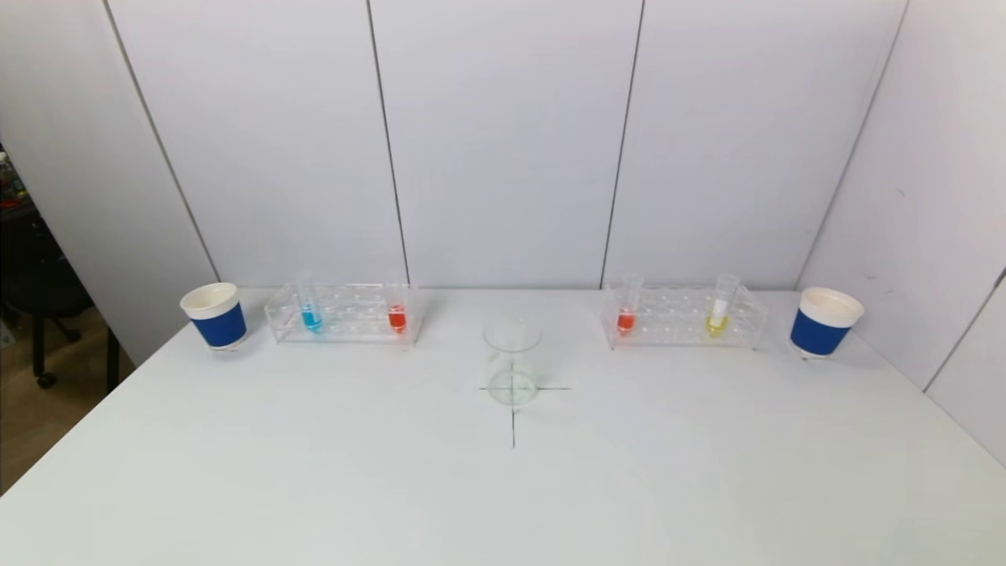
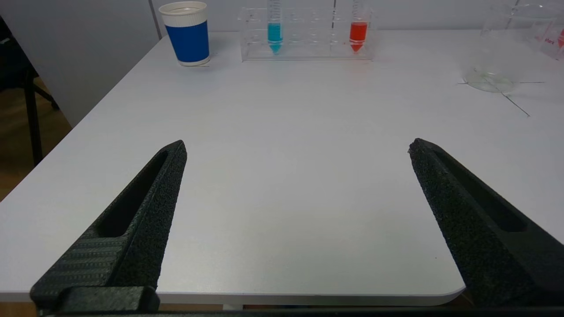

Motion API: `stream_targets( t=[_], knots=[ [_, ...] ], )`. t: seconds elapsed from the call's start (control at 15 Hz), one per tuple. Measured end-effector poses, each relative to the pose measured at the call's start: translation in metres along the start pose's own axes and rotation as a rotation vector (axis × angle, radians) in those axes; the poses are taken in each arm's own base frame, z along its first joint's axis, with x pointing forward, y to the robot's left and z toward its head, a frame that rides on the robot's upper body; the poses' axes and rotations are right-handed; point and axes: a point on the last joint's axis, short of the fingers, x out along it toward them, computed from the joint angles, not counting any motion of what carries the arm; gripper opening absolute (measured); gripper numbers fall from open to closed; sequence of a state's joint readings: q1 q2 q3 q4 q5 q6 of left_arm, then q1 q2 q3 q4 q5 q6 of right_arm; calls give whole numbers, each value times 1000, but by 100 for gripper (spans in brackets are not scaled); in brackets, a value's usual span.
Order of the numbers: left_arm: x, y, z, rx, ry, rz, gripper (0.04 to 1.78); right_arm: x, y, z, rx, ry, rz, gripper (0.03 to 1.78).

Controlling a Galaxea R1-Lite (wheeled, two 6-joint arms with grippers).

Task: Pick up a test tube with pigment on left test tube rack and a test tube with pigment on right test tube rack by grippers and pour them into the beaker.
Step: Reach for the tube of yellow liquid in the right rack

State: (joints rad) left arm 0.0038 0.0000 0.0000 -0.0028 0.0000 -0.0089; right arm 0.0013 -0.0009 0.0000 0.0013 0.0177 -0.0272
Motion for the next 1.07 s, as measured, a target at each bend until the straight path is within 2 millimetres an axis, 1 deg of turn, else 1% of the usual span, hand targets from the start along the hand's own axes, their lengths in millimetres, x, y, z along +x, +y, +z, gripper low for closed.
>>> stream_targets(
  t=[1.07],
  knots=[
    [0,0,0,0,0,0,176,0,0,0,1,0,0,177]
  ],
)
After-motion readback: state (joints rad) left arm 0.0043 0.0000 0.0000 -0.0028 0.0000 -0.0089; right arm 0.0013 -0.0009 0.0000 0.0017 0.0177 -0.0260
